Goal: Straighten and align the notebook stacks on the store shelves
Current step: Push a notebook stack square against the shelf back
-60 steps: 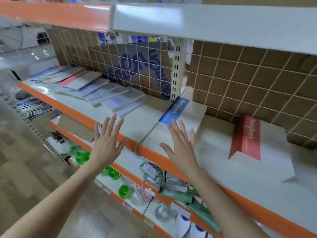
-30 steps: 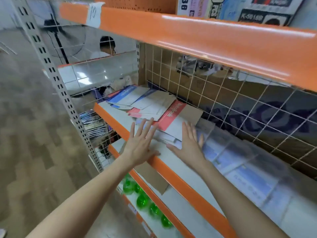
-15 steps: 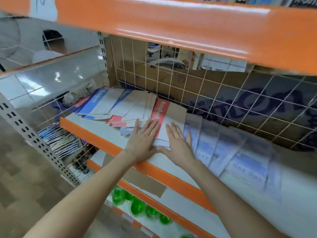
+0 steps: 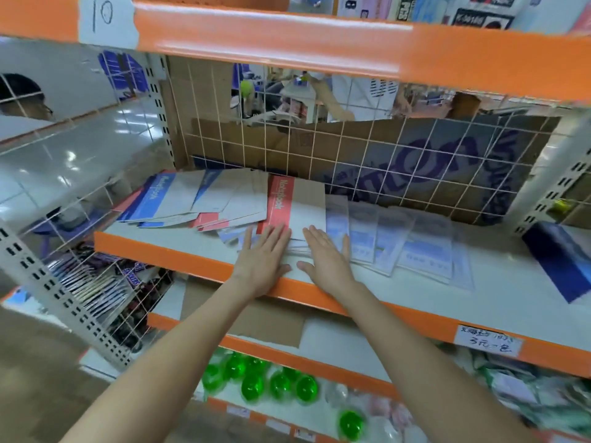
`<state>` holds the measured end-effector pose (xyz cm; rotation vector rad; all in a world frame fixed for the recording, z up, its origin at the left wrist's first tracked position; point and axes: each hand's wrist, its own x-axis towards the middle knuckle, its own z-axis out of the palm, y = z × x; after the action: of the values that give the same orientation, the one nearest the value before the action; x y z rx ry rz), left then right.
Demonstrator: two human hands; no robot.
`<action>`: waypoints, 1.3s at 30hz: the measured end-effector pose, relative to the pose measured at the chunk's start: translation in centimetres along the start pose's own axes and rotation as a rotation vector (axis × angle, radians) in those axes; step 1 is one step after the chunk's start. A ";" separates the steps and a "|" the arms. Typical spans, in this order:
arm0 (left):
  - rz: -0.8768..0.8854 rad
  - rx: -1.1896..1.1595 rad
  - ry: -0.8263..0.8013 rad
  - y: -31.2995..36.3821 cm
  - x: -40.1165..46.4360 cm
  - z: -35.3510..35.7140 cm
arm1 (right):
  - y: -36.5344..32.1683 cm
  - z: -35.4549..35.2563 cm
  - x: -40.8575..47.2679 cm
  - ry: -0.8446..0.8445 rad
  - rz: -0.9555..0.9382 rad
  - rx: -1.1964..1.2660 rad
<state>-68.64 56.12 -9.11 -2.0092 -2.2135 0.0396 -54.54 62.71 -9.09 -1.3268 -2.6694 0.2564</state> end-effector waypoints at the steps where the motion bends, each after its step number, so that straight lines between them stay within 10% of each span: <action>1: 0.008 -0.010 0.015 -0.2 0.0 -0.2 | 0.0 -0.1 0.2 0.013 0.000 0.006; 39: 0.176 -0.042 0.043 6.4 -2.4 -1.9 | 2.4 -1.9 -7.5 0.038 0.044 -0.180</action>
<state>-61.83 54.22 -8.27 -2.2005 -2.0223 -0.0302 -47.83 58.31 -8.23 -1.4255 -2.6876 -0.0049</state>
